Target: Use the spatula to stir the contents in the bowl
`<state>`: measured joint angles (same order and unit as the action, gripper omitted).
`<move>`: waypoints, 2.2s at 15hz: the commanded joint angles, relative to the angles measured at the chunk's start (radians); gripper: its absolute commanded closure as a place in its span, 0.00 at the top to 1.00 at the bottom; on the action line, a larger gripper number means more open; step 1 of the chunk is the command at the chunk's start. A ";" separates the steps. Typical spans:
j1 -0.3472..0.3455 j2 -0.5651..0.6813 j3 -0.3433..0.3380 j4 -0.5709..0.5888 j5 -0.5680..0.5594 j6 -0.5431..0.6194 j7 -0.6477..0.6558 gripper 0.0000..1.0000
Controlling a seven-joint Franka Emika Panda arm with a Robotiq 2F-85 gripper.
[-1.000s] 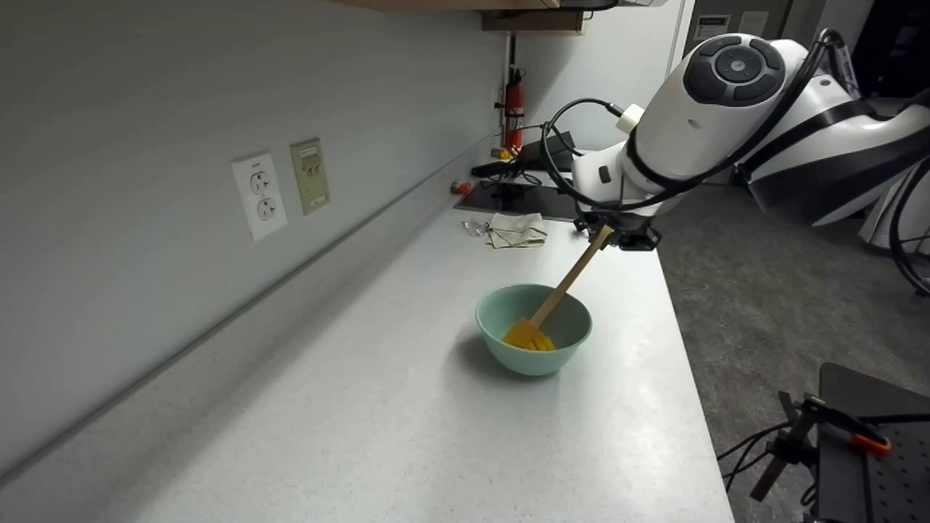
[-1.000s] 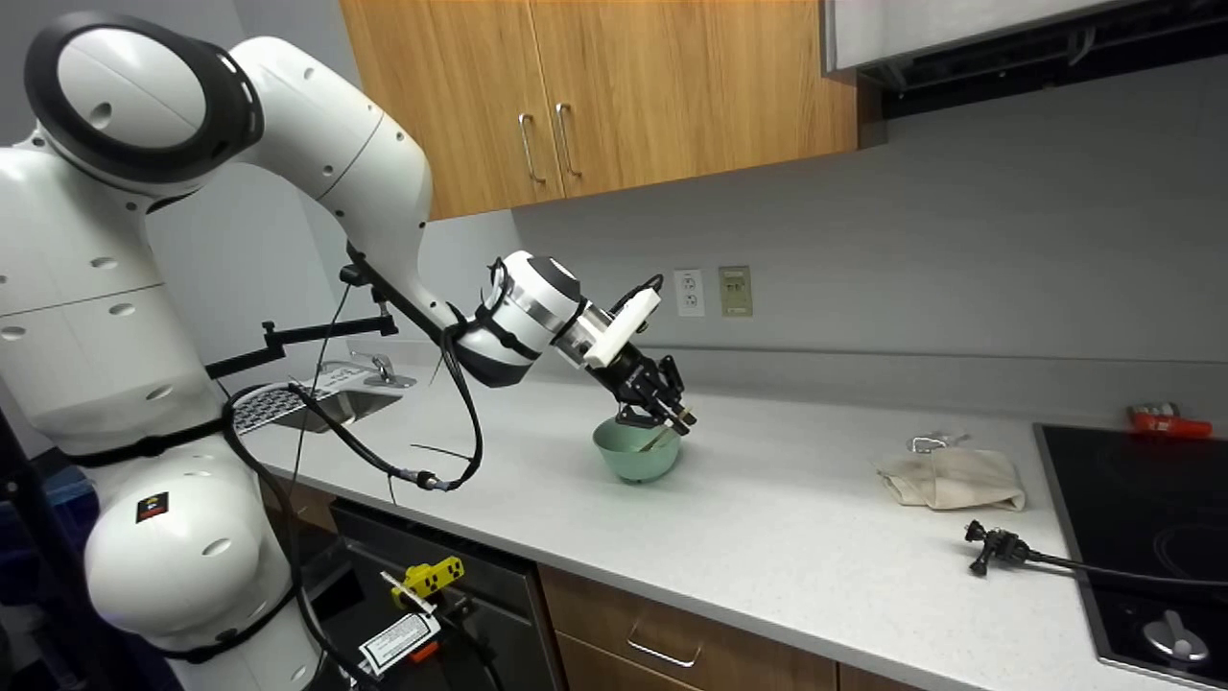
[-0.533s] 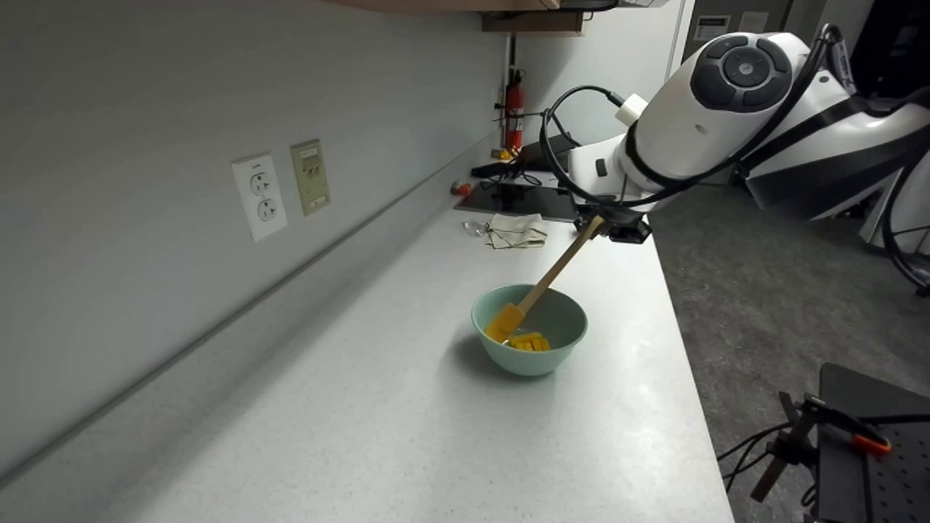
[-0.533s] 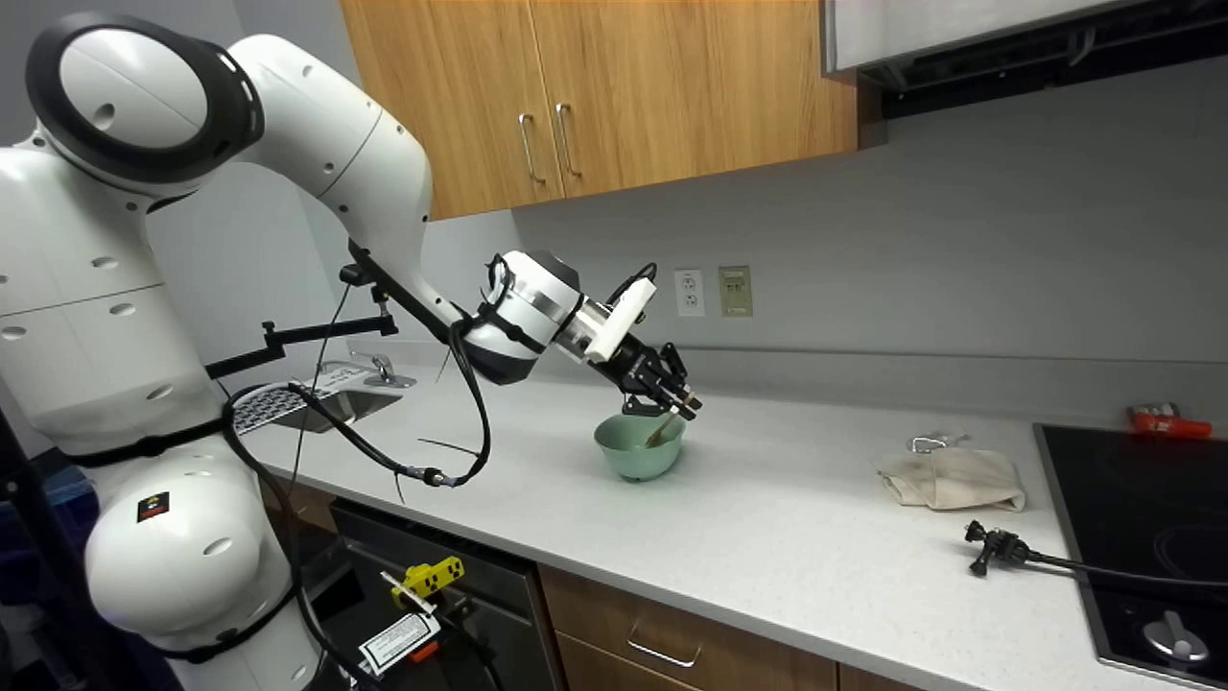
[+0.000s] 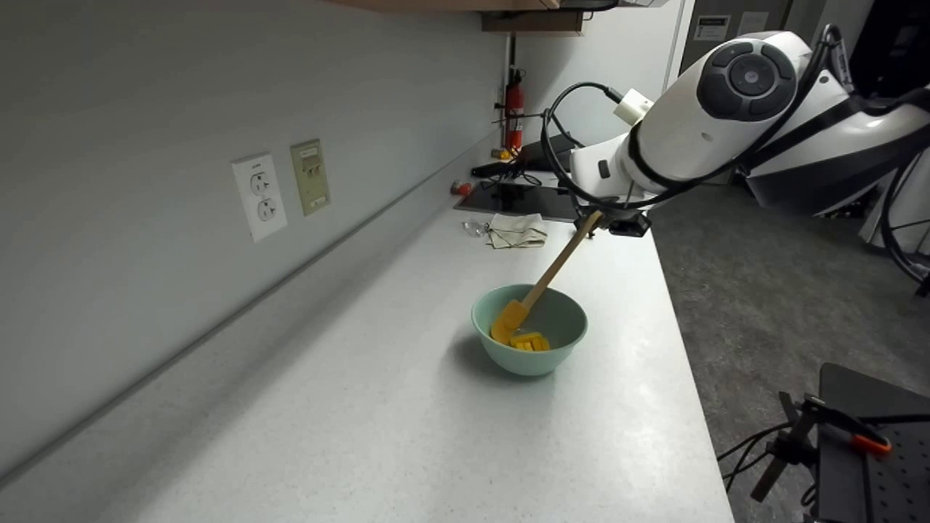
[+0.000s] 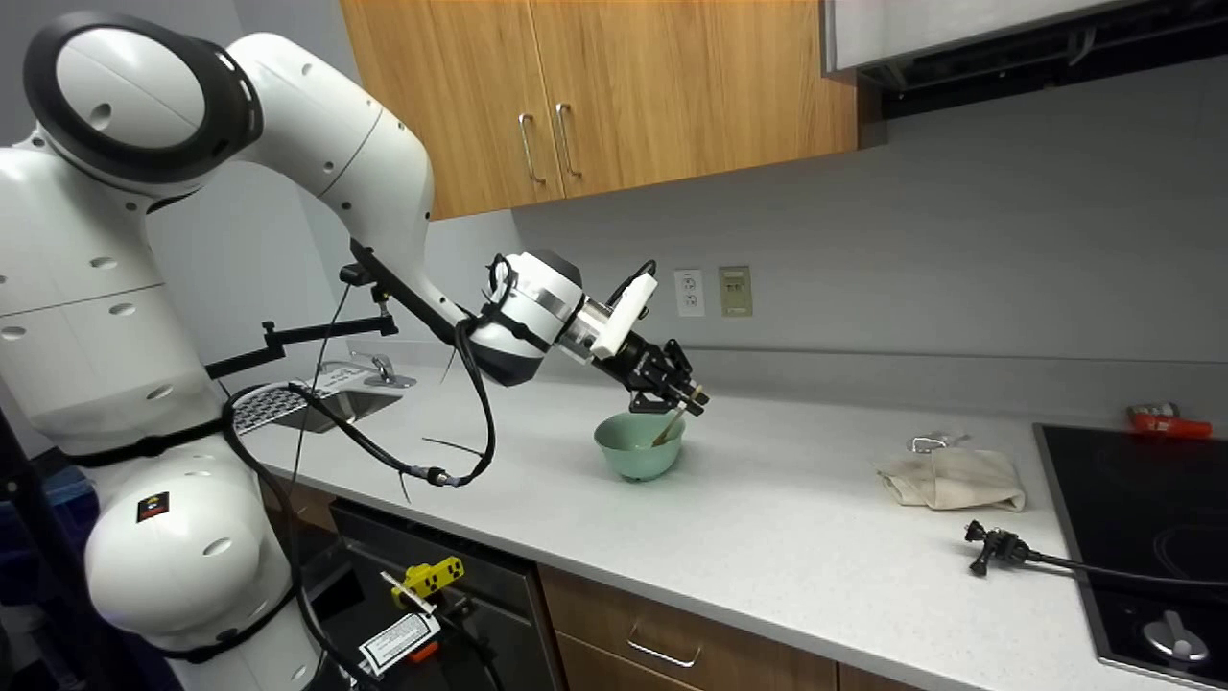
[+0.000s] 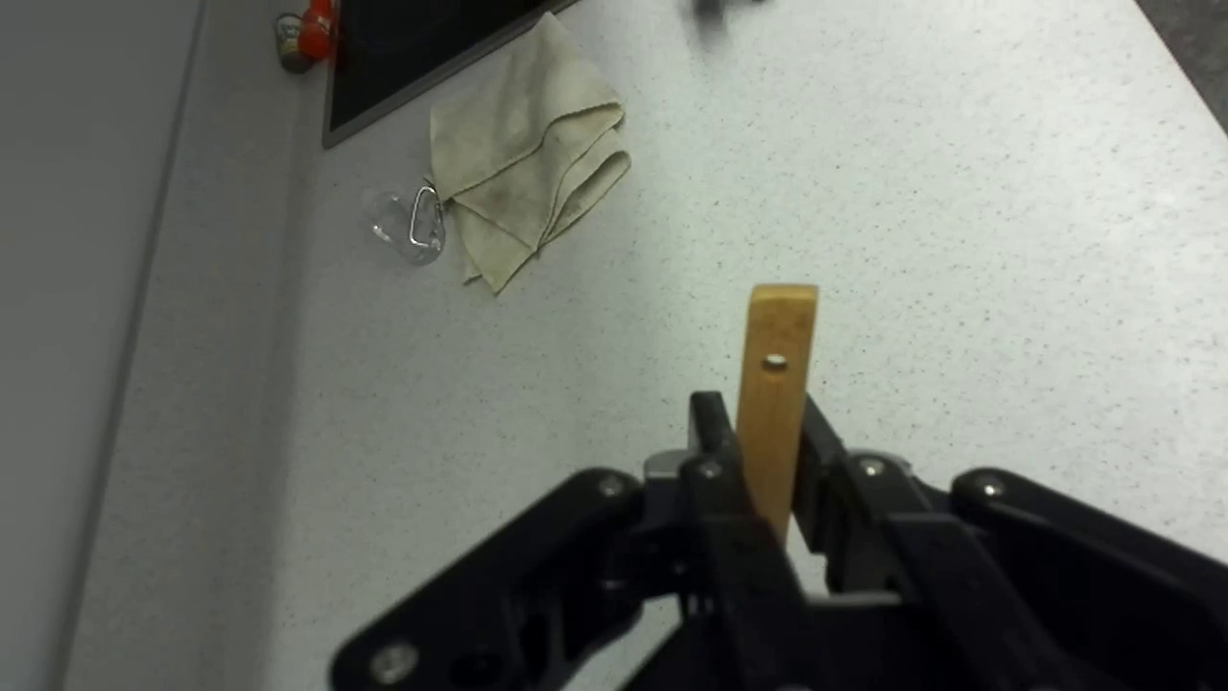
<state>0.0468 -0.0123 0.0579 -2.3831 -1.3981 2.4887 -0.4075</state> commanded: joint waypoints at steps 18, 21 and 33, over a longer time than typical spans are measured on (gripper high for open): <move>0.023 -0.039 0.017 -0.034 0.272 -0.084 -0.230 0.04; 0.036 -0.035 0.028 -0.014 0.379 -0.126 -0.270 0.04; 0.038 -0.048 0.028 0.031 0.432 -0.094 -0.251 0.04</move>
<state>0.0890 -0.0355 0.0969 -2.3501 -0.9294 2.3466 -0.6623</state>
